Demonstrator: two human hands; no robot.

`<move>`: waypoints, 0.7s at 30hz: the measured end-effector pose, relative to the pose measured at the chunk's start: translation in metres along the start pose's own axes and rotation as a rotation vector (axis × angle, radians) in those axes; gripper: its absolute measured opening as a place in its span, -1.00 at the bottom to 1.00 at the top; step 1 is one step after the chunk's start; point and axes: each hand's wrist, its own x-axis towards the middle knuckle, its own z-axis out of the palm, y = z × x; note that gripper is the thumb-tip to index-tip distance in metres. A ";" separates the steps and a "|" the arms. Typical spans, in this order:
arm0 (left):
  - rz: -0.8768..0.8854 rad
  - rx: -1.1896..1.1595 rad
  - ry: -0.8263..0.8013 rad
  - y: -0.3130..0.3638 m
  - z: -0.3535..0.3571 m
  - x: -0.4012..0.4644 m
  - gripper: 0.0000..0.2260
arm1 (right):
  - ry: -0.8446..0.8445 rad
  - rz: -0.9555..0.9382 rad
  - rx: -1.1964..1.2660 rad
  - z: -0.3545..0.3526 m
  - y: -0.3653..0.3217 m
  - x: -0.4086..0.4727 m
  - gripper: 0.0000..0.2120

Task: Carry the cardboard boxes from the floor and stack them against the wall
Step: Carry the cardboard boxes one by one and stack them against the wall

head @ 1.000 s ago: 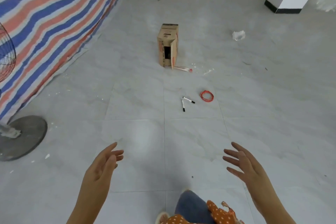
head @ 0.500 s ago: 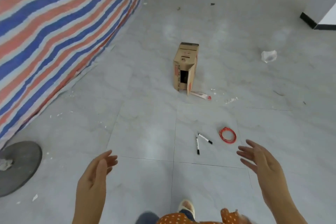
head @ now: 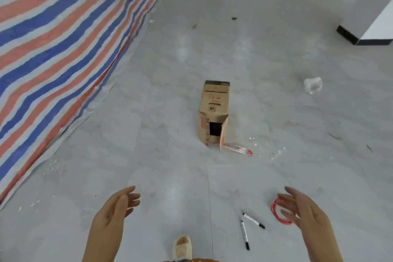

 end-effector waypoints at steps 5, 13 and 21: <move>0.023 0.140 -0.227 0.040 0.057 0.124 -0.78 | 0.097 0.005 -0.047 0.019 -0.033 0.065 -0.73; -0.025 0.109 -0.306 0.065 0.199 0.224 -0.79 | 0.133 0.095 -0.059 0.011 -0.047 0.205 -0.74; -0.142 0.088 -0.218 0.094 0.305 0.315 -0.80 | -0.048 0.004 -0.252 0.019 -0.135 0.401 -0.74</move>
